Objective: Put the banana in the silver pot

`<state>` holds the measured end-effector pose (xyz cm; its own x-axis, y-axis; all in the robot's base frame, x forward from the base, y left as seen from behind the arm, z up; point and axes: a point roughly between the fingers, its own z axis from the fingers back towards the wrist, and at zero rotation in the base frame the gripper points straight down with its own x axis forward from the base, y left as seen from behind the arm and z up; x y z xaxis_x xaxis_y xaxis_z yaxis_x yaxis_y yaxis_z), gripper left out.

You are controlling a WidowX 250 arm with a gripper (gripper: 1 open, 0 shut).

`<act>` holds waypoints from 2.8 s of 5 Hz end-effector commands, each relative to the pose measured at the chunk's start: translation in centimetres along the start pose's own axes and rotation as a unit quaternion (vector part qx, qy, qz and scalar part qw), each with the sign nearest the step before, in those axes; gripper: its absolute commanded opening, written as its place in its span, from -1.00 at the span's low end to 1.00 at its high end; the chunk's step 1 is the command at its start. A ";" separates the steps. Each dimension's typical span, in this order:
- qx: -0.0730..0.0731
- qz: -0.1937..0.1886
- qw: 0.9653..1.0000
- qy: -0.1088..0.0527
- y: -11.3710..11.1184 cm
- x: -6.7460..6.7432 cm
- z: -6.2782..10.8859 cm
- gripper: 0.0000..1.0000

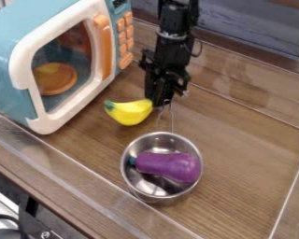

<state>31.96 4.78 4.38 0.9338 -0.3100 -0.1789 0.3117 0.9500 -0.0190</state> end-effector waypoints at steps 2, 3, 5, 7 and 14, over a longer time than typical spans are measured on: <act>0.015 -0.034 0.999 -0.027 -0.6 -2.1 0.9 1.00; 0.021 -0.050 0.998 -0.035 -1.5 -2.5 0.9 -1.00; 0.029 -0.090 0.994 -0.054 -3.6 -2.7 2.2 -1.00; 0.038 -0.144 0.986 -0.069 -5.3 -3.3 2.5 -1.00; 0.047 -0.277 0.955 -0.100 -9.6 -4.0 1.5 -1.00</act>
<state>24.86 -2.93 5.42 0.6380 -0.7700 -0.0132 0.7700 0.6380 -0.0039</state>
